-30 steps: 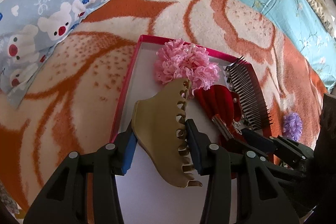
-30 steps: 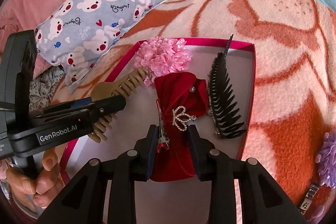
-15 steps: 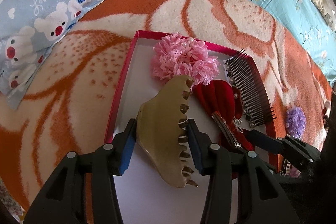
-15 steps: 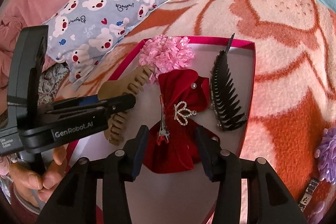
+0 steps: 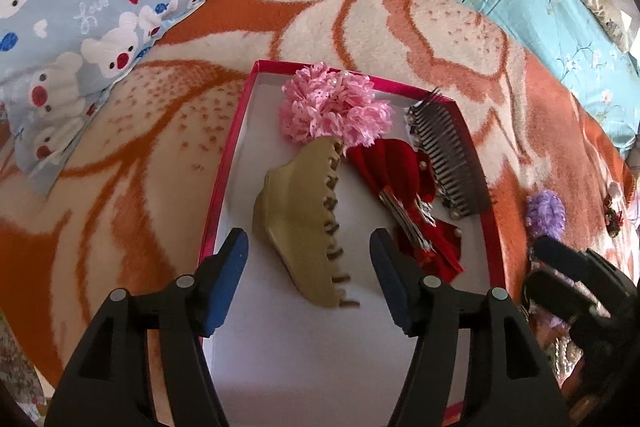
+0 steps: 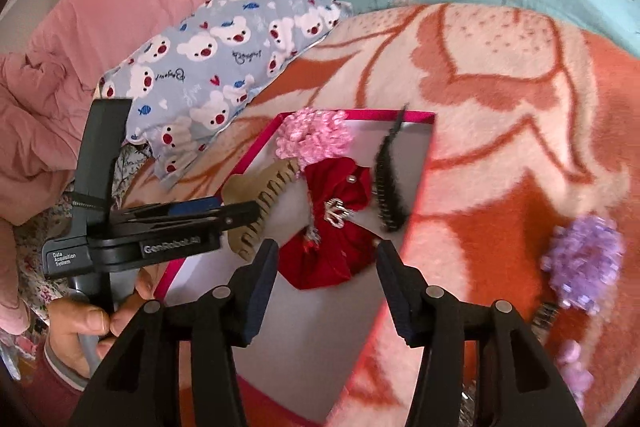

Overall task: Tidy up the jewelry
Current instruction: 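Carry the claw clip and red bow into the box and release both, then grasp the green braided band with the left tool while the right tool grasps the pearl bracelet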

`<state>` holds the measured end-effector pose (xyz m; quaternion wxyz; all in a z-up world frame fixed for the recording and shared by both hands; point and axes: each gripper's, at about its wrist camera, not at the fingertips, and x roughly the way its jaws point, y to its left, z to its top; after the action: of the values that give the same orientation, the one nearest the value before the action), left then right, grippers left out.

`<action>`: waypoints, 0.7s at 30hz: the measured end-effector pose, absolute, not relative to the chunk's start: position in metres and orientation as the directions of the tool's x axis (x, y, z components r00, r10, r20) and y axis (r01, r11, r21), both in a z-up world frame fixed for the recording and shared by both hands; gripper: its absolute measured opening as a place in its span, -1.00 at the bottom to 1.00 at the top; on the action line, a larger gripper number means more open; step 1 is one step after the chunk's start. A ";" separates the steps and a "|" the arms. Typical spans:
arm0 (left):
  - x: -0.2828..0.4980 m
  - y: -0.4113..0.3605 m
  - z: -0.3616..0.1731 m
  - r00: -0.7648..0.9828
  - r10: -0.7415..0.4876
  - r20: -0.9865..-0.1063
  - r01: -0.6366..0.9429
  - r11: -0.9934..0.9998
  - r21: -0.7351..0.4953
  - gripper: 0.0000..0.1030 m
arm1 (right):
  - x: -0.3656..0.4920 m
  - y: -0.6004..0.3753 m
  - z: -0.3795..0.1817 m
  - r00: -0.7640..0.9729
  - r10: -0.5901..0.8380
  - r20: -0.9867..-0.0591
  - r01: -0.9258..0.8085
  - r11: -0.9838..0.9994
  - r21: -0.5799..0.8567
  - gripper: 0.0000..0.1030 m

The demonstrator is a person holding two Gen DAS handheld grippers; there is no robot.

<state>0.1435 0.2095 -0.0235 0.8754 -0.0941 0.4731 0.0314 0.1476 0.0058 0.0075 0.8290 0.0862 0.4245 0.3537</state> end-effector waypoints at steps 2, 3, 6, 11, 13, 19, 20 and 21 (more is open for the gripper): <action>0.136 0.207 -0.019 0.555 -0.043 -0.831 -0.141 0.979 -0.145 0.22 | 0.142 -0.011 0.011 0.407 0.652 -0.639 -0.496 0.746 0.445 0.04; 0.131 0.205 -0.016 0.558 -0.047 -0.829 -0.139 0.979 -0.149 0.22 | 0.139 -0.019 0.012 0.416 0.646 -0.639 -0.487 0.752 0.444 0.06; 0.118 0.196 -0.009 0.566 -0.062 -0.822 -0.125 0.979 -0.159 0.22 | 0.131 -0.050 0.013 0.441 0.630 -0.639 -0.446 0.772 0.453 0.09; 0.098 0.173 0.002 0.573 -0.094 -0.814 -0.079 0.982 -0.170 0.28 | 0.118 -0.097 0.011 0.469 0.588 -0.659 -0.367 0.809 0.460 0.11; 0.091 0.163 0.006 0.575 -0.111 -0.810 -0.057 0.983 -0.175 0.34 | 0.111 -0.115 0.010 0.482 0.569 -0.666 -0.341 0.822 0.456 0.11; 0.073 0.130 0.012 0.568 -0.154 -0.809 0.017 0.984 -0.175 0.34 | 0.092 -0.162 0.001 0.497 0.520 -0.695 -0.265 0.853 0.449 0.11; 0.070 0.124 0.013 0.565 -0.163 -0.809 0.030 0.984 -0.178 0.34 | 0.089 -0.168 0.000 0.500 0.513 -0.698 -0.255 0.857 0.447 0.11; 0.068 0.119 0.013 0.563 -0.169 -0.809 0.041 0.983 -0.178 0.34 | 0.085 -0.174 -0.001 0.502 0.504 -0.703 -0.243 0.862 0.445 0.11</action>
<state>0.0676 0.1191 0.0134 0.8812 -0.0695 0.4638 -0.0596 0.0846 -0.1743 -0.0014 0.8543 0.1455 0.4485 0.2185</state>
